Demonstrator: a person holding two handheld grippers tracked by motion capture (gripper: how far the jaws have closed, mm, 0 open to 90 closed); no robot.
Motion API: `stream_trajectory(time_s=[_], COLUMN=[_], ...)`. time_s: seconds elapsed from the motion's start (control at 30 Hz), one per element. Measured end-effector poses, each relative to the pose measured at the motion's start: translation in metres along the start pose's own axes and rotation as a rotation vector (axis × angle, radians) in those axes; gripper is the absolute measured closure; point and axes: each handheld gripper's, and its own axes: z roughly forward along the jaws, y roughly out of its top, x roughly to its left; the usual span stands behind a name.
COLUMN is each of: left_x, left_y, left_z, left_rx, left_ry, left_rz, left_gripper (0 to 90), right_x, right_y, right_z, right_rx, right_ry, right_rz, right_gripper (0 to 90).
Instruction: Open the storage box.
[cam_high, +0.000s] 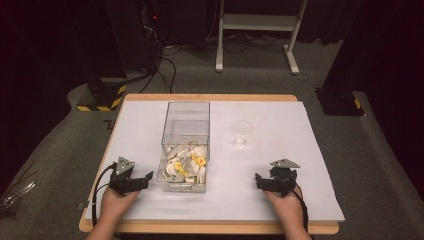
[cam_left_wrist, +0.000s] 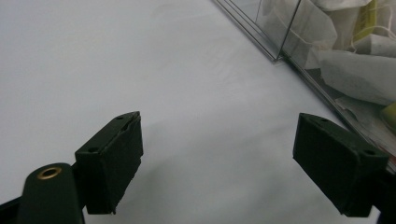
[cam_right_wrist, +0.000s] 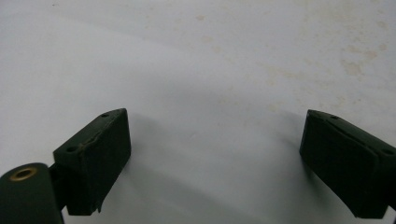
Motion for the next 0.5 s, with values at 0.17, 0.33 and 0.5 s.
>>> stream_trajectory(time_s=[0.17, 0.33, 0.5], left_x=[0.000, 0.000, -0.001], left_y=[0.000, 0.000, 0.000], left_z=[0.001, 0.001, 0.001], left_rx=[0.010, 0.013, 0.012], left_ry=[-0.003, -0.005, -0.013], left_rz=[0.003, 0.012, 0.020], left_gripper=[15.7, 15.4, 16.5], right_x=[-0.004, -0.003, 0.003], right_y=[0.005, 0.010, 0.016], right_z=[-0.010, -0.017, -0.025], right_rx=[-0.040, -0.052, -0.074], right_ry=[0.003, 0.009, 0.023], right_rz=[0.016, -0.011, -0.017], right_gripper=[8.7, 9.0, 9.4])
